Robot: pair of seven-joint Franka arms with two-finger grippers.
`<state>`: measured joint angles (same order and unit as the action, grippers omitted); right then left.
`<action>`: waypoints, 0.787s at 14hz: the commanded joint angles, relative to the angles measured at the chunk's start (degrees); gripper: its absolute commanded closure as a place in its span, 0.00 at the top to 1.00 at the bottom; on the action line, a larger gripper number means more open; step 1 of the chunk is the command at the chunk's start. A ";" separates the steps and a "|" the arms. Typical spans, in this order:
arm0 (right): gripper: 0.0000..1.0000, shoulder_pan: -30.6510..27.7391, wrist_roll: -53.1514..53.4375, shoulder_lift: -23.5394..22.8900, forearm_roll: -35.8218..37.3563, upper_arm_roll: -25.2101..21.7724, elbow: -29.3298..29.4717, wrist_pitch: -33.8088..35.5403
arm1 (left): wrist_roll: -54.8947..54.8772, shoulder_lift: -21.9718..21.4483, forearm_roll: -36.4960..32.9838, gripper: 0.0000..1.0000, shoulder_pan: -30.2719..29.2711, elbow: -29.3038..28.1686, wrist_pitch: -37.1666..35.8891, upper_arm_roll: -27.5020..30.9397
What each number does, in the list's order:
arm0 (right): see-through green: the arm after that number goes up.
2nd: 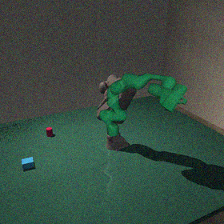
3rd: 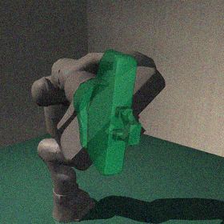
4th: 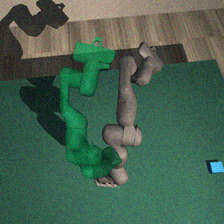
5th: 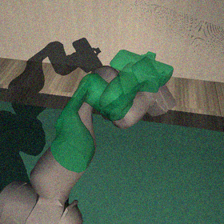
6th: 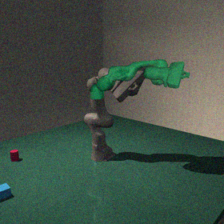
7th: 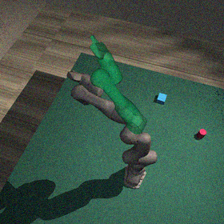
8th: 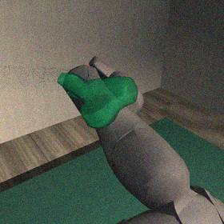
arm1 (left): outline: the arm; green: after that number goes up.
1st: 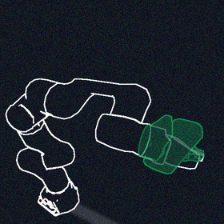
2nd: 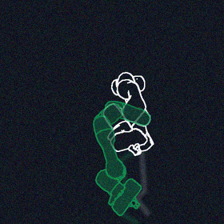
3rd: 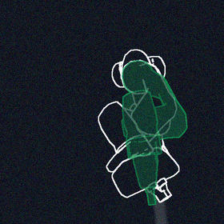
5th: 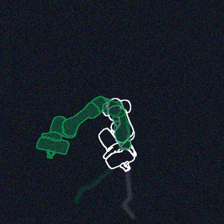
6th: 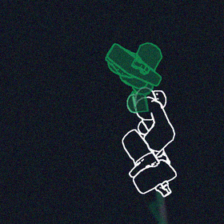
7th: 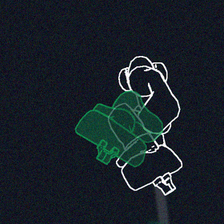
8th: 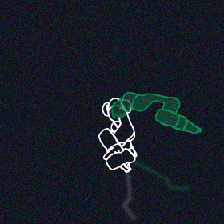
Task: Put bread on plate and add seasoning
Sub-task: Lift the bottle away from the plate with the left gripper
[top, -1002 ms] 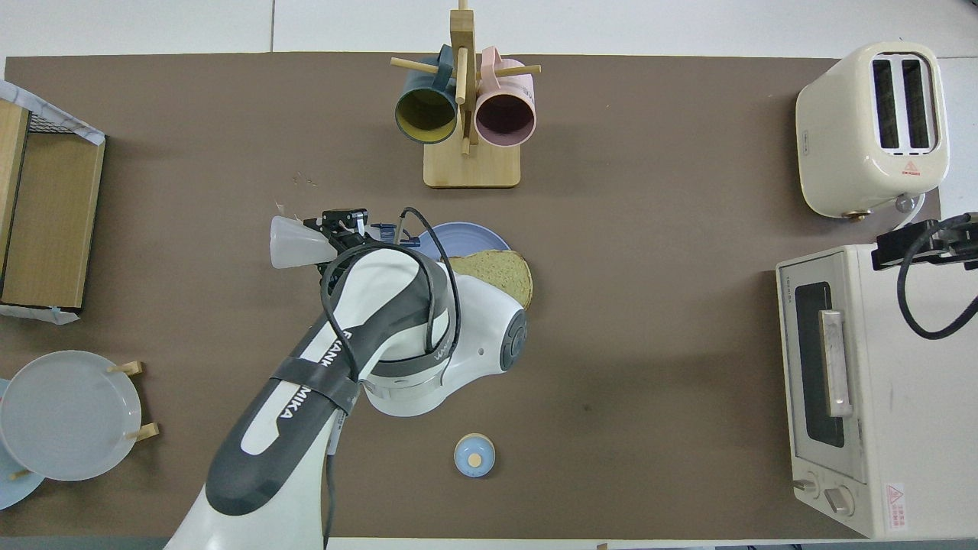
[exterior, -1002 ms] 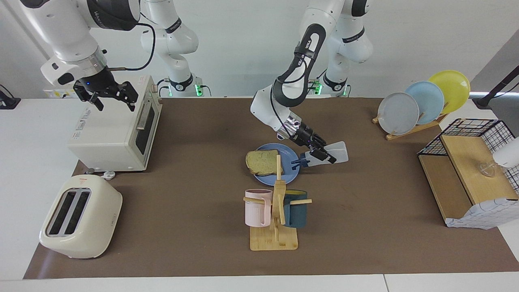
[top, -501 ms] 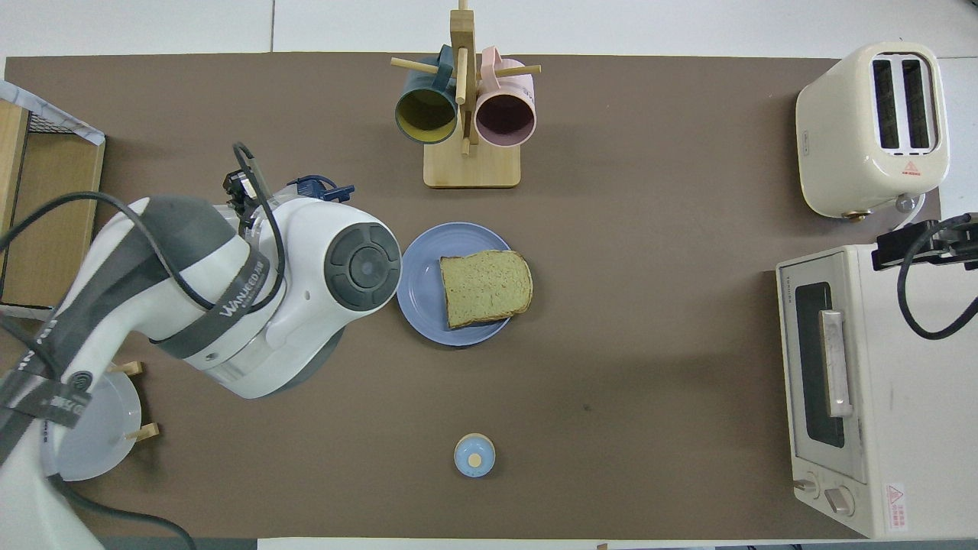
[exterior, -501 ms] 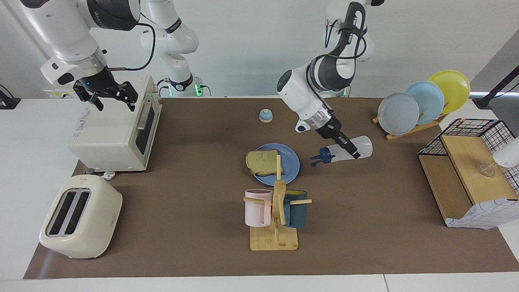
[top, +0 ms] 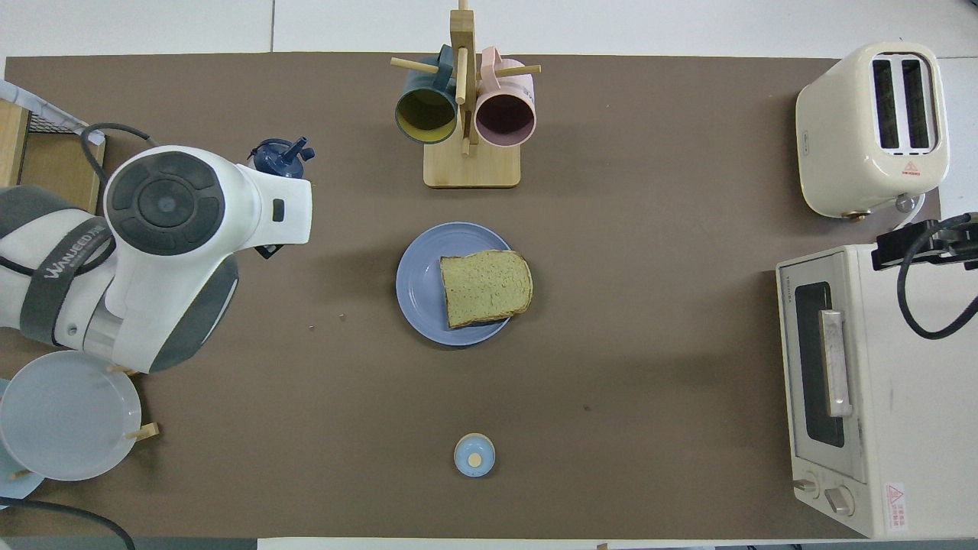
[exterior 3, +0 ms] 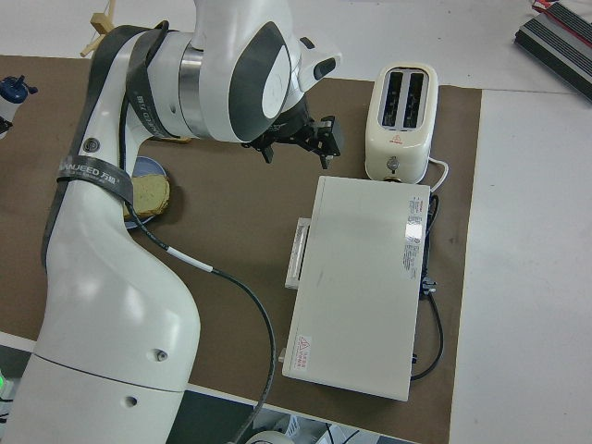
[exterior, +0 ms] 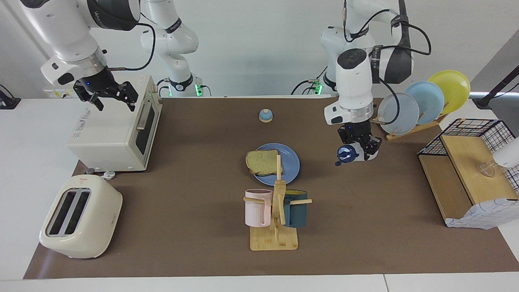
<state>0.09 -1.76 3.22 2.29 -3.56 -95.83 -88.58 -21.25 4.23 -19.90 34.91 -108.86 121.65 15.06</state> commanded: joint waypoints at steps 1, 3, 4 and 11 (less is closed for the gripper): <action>1.00 -0.80 -0.70 -0.14 0.17 0.57 0.38 0.69 | 1.55 -1.42 6.34 0.00 -2.29 -1.79 5.07 -0.39; 1.00 -0.80 -0.70 -0.05 0.17 0.57 0.38 0.69 | 4.18 -1.42 9.77 0.00 -3.36 -3.10 9.81 -0.39; 1.00 -0.80 -0.70 -0.05 0.17 0.57 0.38 0.69 | 6.46 -1.77 11.36 0.00 -3.71 -4.59 13.40 -0.39; 1.00 -0.88 -0.70 -0.05 0.17 0.57 0.38 0.69 | 26.59 -4.41 12.25 0.00 -6.70 -21.04 48.05 -0.38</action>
<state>0.09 -1.76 3.22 2.29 -3.56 -95.83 -88.58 2.53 2.68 -8.42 29.17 -126.38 165.97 15.11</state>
